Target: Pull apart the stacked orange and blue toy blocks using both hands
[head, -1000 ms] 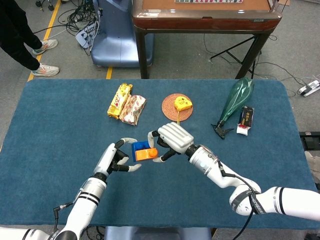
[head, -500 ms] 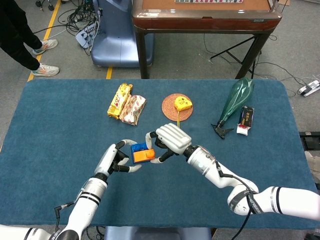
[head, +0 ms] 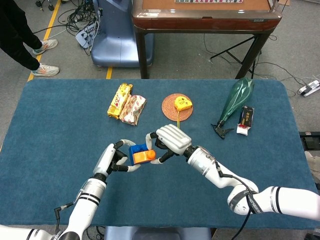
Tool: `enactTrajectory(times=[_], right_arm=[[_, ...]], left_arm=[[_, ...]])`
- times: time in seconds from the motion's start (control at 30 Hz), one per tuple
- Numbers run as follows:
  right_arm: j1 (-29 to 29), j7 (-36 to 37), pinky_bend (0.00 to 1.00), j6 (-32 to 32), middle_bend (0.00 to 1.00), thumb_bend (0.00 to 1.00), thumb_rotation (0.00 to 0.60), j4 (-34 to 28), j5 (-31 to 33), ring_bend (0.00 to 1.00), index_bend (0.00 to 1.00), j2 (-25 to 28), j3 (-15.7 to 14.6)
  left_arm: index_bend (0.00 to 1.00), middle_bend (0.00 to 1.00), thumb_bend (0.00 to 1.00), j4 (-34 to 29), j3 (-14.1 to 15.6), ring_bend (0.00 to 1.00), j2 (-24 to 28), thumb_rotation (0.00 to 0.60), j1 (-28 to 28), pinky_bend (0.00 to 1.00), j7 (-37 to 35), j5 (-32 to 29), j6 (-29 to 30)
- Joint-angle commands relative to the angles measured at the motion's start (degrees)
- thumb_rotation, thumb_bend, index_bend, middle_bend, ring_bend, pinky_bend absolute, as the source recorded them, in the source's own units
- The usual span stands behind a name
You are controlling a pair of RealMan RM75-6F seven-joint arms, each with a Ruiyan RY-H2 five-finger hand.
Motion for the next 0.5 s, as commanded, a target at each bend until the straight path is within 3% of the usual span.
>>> enactTrajectory(times=[0.03, 0.5], right_arm=[[-0.21, 1.28, 1.0, -0.1, 1.0, 0.32, 0.6, -0.34, -0.62, 1.0, 0.68, 0.4, 0.26], [-1.25, 4.33, 1.0, 1.1, 1.0, 0.32, 0.6, -0.29, -2.82, 1.0, 0.68, 0.94, 0.38]], left_arm=[[0.61, 1.0, 0.0, 0.46, 1.01, 1.0, -0.44, 0.6, 0.1, 1.0, 0.77, 1.65, 0.77], [0.67, 1.0, 0.0, 1.96, 2.81, 1.0, -2.36, 0.6, 0.72, 1.0, 2.84, 5.25, 3.1]])
